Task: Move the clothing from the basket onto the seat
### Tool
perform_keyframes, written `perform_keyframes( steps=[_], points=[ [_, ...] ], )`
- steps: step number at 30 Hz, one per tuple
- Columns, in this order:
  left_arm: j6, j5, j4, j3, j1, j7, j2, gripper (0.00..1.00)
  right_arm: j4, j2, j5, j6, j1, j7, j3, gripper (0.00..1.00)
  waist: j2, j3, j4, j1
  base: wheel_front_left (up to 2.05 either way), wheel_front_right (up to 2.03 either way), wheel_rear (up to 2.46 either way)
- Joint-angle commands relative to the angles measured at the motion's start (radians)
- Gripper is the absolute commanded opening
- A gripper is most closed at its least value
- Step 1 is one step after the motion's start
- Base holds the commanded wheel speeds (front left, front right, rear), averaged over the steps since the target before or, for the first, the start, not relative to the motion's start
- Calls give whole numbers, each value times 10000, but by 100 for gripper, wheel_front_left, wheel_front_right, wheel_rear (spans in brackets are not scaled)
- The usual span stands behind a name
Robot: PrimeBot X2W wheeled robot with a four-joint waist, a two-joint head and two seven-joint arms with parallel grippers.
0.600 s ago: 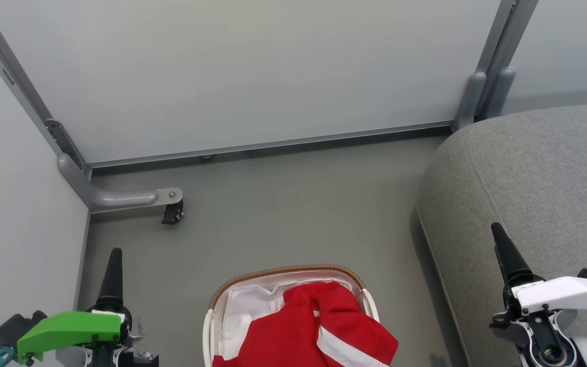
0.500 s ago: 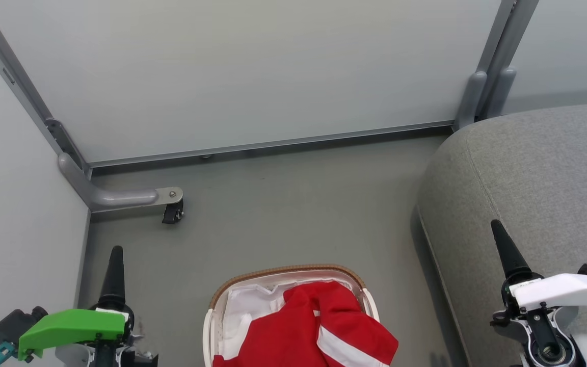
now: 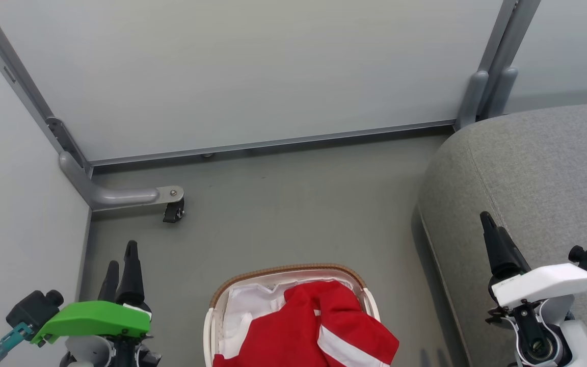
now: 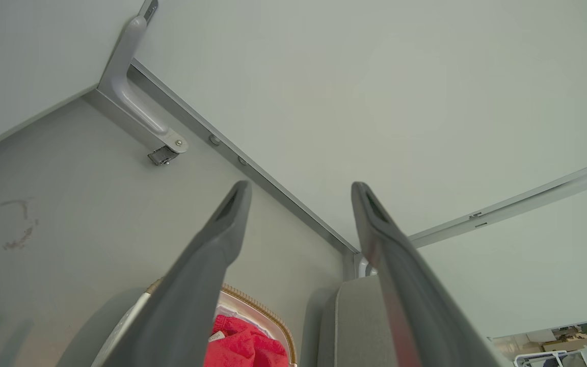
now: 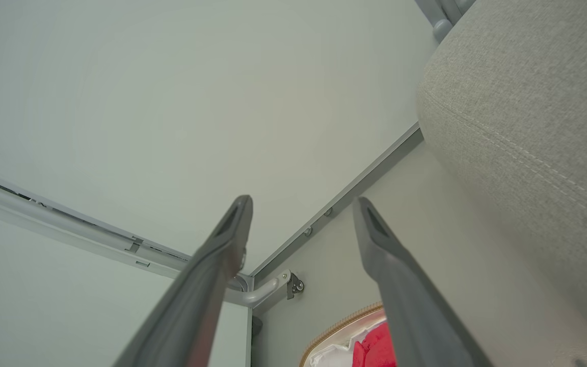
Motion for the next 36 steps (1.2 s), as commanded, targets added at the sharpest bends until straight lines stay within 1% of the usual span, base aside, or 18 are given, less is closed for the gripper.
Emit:
perform_keyframes(
  steps=[1, 16, 36],
  points=[
    [82, 438, -81, -61, -303, -113, 110, 100, -100, -126, -388, 4, -304, -125, 72, 100, 0, 3, 0, 0, 0, 0, 0],
    [290, 2523, 177, -444, -368, -610, 161, 100, 88, -263, -2462, 4, -482, -621, 438, 100, 0, 26, 29, 0, 0, 0, 0],
    [717, 4903, 471, -914, -255, -1171, 339, 100, 450, -228, -4958, 5, -536, -1185, 493, 100, 0, 13, 72, 0, 0, 0, 0]
  ],
)
